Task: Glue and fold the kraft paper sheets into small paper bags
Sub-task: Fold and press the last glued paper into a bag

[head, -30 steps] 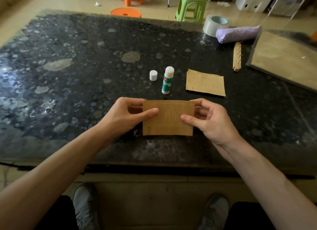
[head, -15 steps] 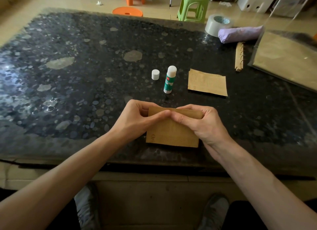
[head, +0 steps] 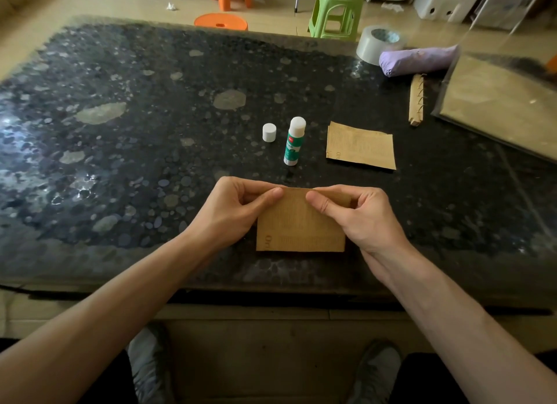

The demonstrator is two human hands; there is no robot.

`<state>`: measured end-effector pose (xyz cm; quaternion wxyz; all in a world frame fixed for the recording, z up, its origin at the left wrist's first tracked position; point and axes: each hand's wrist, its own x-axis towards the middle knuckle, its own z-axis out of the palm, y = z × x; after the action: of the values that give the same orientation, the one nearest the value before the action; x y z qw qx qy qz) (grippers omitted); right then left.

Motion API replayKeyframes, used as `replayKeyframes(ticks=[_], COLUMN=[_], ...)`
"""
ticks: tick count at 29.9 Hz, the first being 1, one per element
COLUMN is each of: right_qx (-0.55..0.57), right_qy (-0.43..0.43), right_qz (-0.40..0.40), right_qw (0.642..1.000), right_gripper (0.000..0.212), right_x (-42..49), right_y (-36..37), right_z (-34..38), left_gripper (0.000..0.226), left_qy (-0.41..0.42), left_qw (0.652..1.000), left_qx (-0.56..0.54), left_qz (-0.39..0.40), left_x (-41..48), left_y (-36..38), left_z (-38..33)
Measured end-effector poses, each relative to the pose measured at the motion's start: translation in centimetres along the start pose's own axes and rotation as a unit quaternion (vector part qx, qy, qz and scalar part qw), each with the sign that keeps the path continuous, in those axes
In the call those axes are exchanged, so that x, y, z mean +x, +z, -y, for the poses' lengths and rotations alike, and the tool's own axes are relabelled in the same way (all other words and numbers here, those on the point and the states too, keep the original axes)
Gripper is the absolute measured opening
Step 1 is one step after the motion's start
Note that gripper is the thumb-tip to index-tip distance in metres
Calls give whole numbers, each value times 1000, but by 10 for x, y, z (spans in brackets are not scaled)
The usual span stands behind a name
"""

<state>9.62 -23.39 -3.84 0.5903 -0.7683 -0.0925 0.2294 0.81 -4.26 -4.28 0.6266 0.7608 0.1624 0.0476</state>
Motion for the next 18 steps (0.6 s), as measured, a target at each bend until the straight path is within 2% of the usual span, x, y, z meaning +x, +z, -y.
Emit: replayKeyframes(ticks=[13, 18], right_qx=[19, 34], right_qy=[19, 25], right_qz=[2, -37], right_qw=[1000, 998], right_gripper=[6, 13], right_x=[6, 5], right_y=[-16, -16], right_z=[1, 1], left_gripper=[17, 21], left_qy=[-14, -68], left_qw=[999, 995], left_qx=[33, -64], left_qz=[-21, -45], left_x=[3, 2], left_y=[-10, -10], left_z=[0, 0])
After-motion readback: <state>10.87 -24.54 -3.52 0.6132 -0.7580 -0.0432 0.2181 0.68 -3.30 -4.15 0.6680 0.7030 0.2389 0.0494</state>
